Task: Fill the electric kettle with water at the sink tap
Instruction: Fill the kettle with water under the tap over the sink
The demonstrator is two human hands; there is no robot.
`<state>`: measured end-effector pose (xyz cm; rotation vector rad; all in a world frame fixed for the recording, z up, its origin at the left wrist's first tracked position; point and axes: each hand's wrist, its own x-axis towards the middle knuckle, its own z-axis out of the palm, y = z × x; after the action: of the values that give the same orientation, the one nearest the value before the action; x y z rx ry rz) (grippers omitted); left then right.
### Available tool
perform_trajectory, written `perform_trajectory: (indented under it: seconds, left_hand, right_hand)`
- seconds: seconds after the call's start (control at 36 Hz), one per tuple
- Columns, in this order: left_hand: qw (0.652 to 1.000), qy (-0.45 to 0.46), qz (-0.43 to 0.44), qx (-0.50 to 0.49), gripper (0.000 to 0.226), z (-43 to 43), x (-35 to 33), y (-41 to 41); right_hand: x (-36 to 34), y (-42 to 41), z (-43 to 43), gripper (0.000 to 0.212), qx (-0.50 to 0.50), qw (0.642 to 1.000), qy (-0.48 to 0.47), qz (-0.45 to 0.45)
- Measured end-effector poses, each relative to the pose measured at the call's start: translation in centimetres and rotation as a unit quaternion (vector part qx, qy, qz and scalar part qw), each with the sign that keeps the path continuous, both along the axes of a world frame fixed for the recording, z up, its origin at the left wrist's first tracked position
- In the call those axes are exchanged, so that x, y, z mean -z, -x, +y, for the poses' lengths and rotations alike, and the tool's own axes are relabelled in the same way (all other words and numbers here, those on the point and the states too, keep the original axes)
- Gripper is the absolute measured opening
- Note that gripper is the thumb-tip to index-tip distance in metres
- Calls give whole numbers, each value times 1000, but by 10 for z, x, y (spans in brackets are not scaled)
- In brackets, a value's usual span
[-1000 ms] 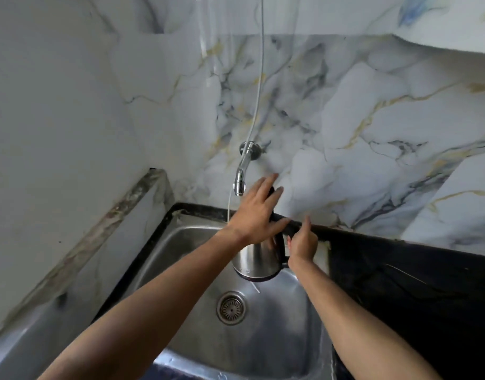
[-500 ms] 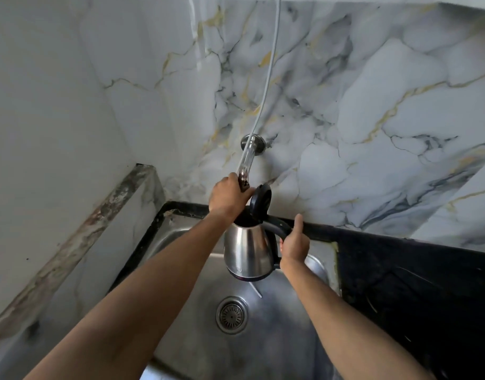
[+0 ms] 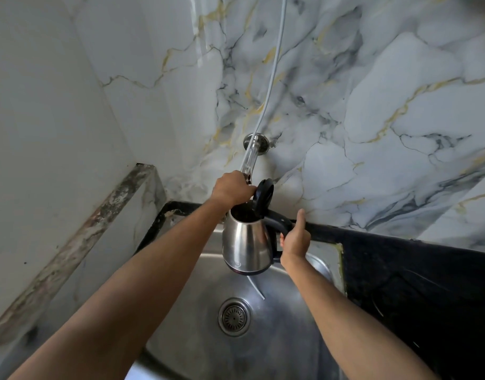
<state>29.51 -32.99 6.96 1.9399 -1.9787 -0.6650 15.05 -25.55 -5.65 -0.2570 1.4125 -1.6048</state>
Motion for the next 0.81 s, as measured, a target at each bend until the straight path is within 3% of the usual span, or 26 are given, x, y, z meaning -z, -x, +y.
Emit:
perform_trajectory:
  seconds: [0.19,0.36,0.47,0.81]
  left_hand:
    - [997,-56,36,43,23,-6,-6,-15]
    - [980,-57,180,58,36,-7,-7,-29]
    - [966,-54,245,58,28,-6,-10,-39]
    - [959,-52,268,73,27,-1,-7,-39]
  right_hand:
    - [1,-3,-2,54,-3,1000,12,-13]
    - [3,1,-2,55,-1,1000,10,-23]
    - [3,2,-5,54,-1,1000,11,-24]
    - [3,4,-3,54,-8,1000,13,-12]
